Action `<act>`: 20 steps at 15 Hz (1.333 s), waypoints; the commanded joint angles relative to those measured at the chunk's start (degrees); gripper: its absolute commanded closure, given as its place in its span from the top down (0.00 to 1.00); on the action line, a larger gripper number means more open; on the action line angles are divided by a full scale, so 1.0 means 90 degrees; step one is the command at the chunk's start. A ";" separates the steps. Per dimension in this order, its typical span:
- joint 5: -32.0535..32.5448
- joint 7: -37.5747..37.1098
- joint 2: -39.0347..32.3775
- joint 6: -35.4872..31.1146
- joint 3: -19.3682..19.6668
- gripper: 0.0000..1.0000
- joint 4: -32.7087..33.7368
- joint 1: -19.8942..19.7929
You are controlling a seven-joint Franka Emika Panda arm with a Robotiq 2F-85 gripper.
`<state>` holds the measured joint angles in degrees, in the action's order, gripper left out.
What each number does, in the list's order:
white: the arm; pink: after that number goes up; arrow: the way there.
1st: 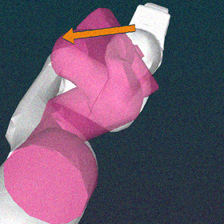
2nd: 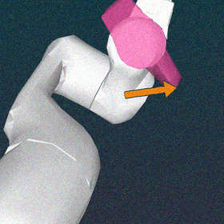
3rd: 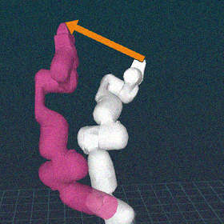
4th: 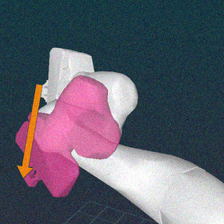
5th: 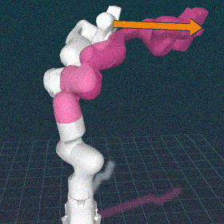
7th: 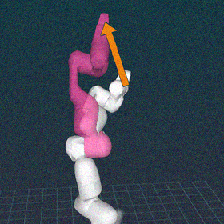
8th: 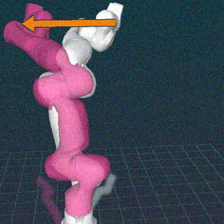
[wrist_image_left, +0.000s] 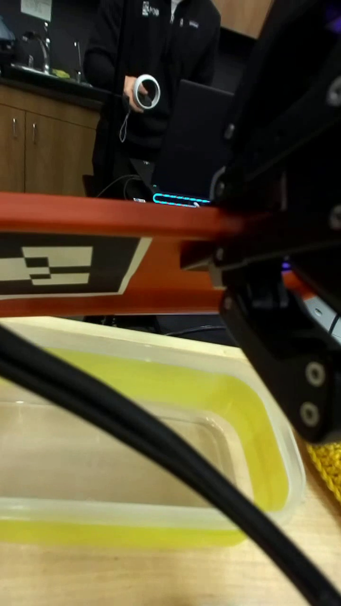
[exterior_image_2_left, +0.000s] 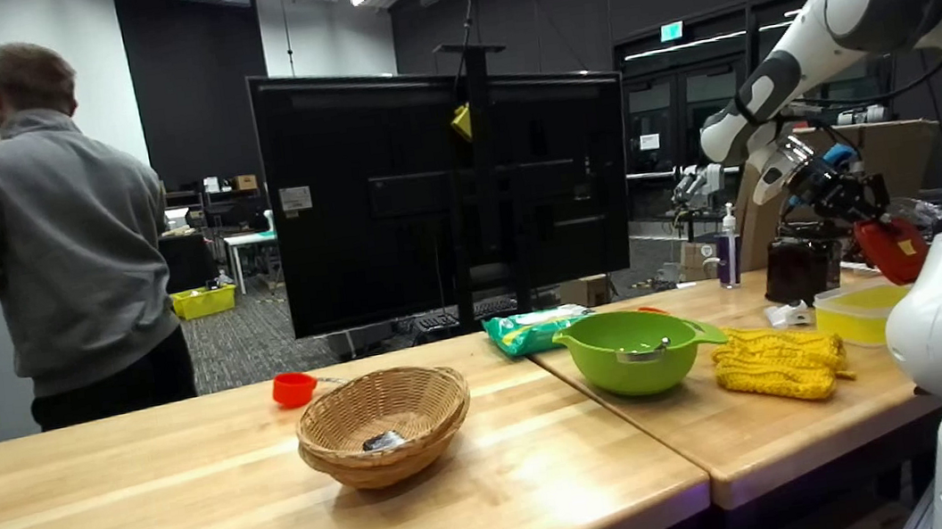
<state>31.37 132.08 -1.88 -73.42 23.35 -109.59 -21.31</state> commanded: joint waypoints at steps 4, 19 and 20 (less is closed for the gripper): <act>0.0314 0.0172 -0.0280 0.0179 -0.0135 0.03 -0.0027 -0.0059; 0.0865 0.0503 -0.0749 0.0118 -0.0297 0.03 -0.0251 -0.0104; 0.0880 0.0508 -0.0771 0.0102 -0.0307 0.03 -0.0261 -0.0104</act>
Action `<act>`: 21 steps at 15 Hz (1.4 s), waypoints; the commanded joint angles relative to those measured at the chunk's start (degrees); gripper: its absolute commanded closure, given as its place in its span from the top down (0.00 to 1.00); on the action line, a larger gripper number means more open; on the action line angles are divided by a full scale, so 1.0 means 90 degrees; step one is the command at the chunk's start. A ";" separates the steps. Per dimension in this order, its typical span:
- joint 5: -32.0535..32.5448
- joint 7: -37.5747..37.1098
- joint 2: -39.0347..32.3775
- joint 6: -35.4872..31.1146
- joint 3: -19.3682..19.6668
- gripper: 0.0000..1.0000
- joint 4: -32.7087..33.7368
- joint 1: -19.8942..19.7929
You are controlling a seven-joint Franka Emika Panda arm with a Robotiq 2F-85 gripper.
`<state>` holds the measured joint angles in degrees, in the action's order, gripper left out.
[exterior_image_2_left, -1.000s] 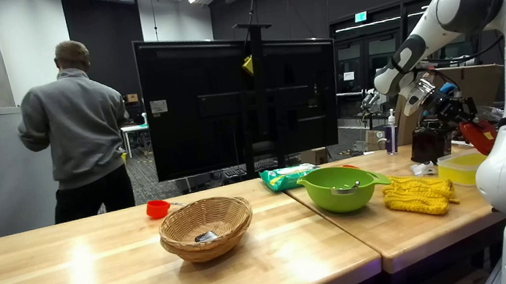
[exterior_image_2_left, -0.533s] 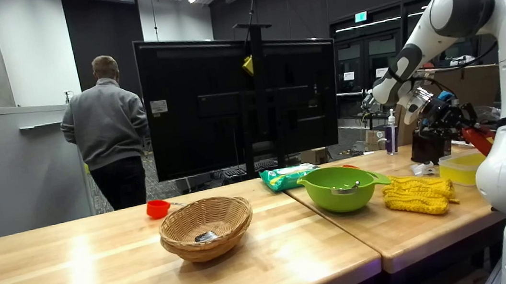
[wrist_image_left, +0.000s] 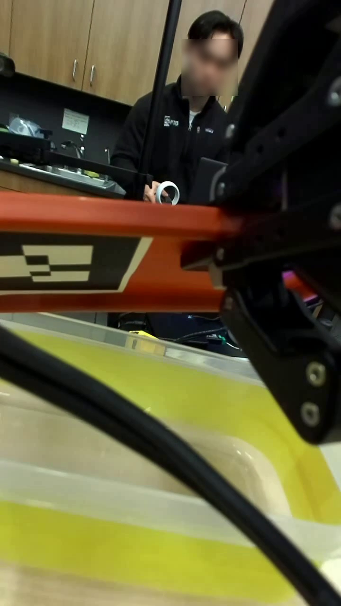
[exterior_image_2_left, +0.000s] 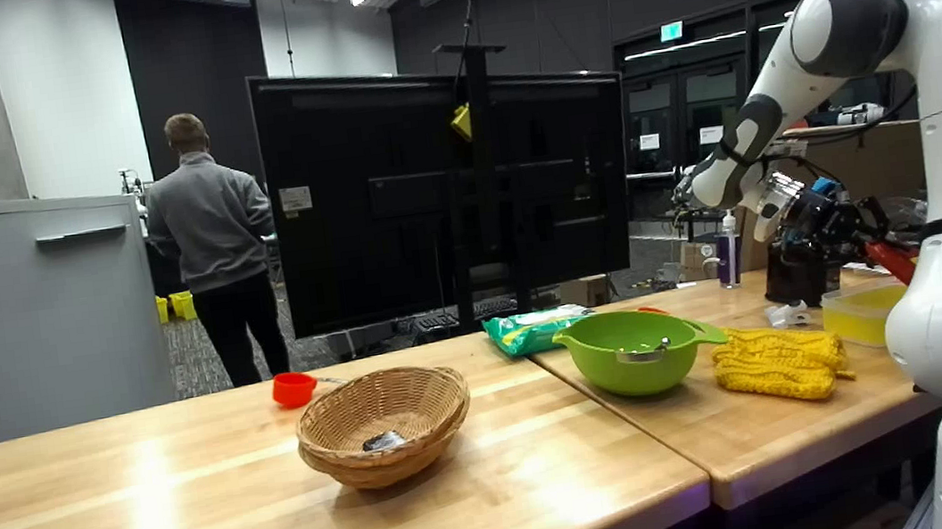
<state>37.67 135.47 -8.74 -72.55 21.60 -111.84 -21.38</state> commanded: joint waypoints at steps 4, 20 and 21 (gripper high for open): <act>0.0173 0.0205 -0.0090 -0.0019 -0.0157 0.03 -0.0040 -0.0102; 0.0165 0.0535 -0.0343 -0.0318 -0.0315 0.67 -0.0097 -0.0109; 0.0164 0.0536 -0.0346 -0.0326 -0.0319 0.73 -0.0094 -0.0107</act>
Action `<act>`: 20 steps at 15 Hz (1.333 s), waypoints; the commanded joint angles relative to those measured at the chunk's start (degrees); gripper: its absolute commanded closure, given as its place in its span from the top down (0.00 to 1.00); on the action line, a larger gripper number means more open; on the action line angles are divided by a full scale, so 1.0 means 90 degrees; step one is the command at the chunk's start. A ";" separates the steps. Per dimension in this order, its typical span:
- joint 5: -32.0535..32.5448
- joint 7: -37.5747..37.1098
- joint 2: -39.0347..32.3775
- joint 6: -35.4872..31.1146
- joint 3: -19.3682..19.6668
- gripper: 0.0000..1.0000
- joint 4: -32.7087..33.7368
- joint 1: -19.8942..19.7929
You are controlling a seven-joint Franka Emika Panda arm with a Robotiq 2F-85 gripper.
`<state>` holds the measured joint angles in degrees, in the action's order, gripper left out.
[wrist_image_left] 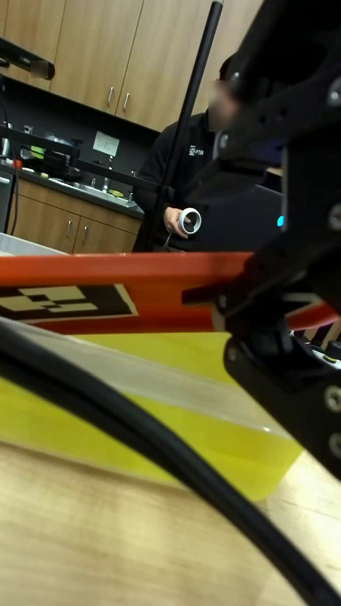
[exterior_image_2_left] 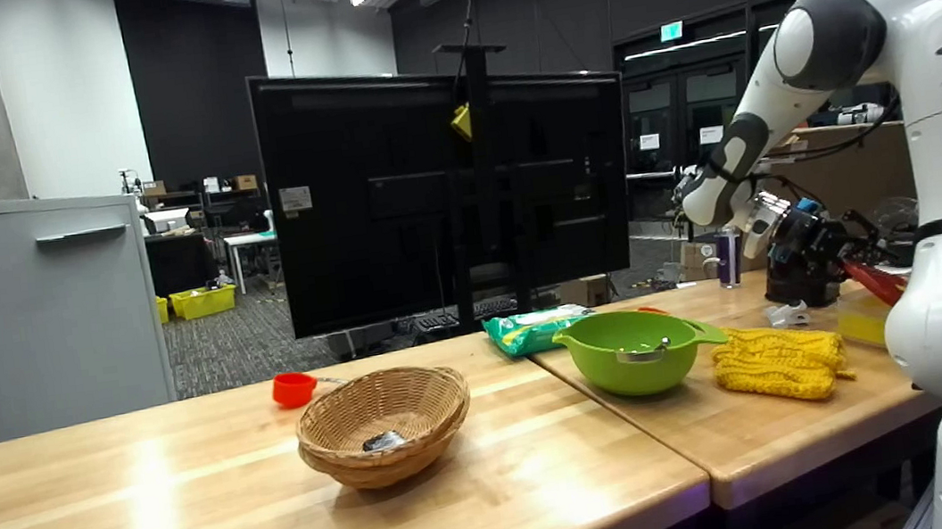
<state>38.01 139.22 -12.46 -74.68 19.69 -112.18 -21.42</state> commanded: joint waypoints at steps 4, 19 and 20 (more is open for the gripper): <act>0.0109 0.0027 0.0145 -0.0218 -0.0118 0.99 -0.0075 -0.0098; -0.0213 -0.0457 0.0835 -0.1397 -0.0028 1.00 -0.0140 -0.0114; -0.0253 -0.0465 0.0905 -0.1454 -0.0015 1.00 -0.0146 -0.0116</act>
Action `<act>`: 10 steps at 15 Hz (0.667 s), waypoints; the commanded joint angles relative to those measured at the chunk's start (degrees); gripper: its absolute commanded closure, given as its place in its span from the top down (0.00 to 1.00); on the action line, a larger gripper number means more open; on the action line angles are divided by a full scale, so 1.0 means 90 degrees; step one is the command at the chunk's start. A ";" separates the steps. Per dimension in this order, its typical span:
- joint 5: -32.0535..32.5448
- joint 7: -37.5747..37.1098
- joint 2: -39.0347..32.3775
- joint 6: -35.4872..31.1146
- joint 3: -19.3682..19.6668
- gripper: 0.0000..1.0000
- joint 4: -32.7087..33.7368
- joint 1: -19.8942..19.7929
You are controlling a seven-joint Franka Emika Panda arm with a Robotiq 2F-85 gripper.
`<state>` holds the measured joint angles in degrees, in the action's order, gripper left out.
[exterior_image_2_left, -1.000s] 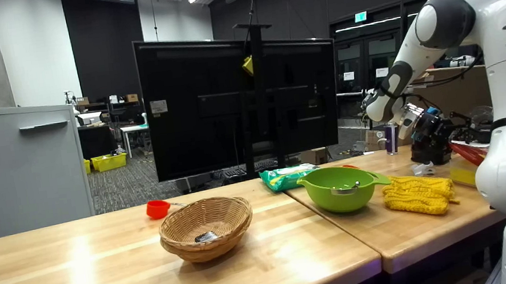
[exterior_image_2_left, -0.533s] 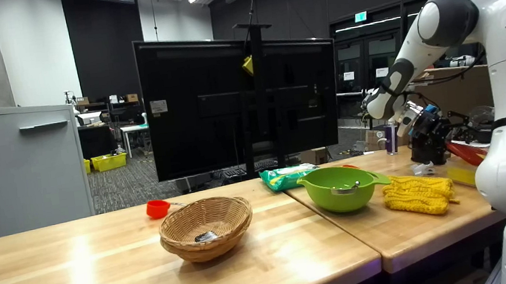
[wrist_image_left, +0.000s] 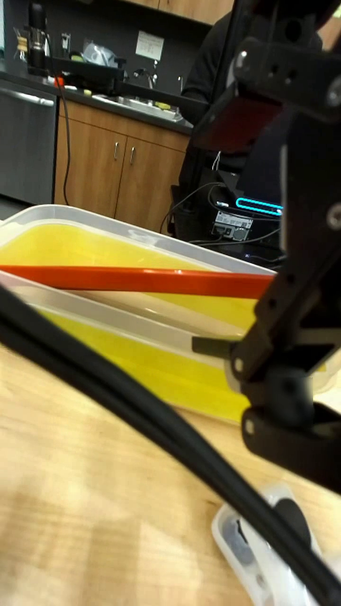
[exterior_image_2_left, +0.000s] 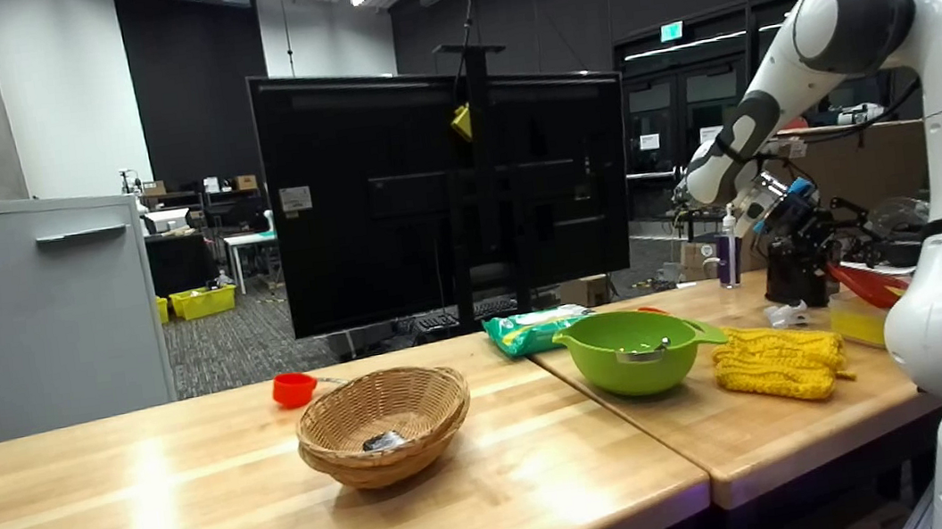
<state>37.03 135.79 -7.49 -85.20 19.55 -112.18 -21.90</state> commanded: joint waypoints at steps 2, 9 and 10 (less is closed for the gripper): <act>-0.0281 -0.0110 0.0493 -0.0451 0.0043 1.00 -0.0168 -0.0080; -0.0779 -0.0175 0.0963 -0.0748 0.0190 1.00 -0.0132 -0.0085; -0.0841 -0.0183 0.1041 -0.0756 0.0214 1.00 -0.0122 -0.0082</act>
<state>31.24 134.67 -1.69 -90.45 20.98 -112.16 -22.36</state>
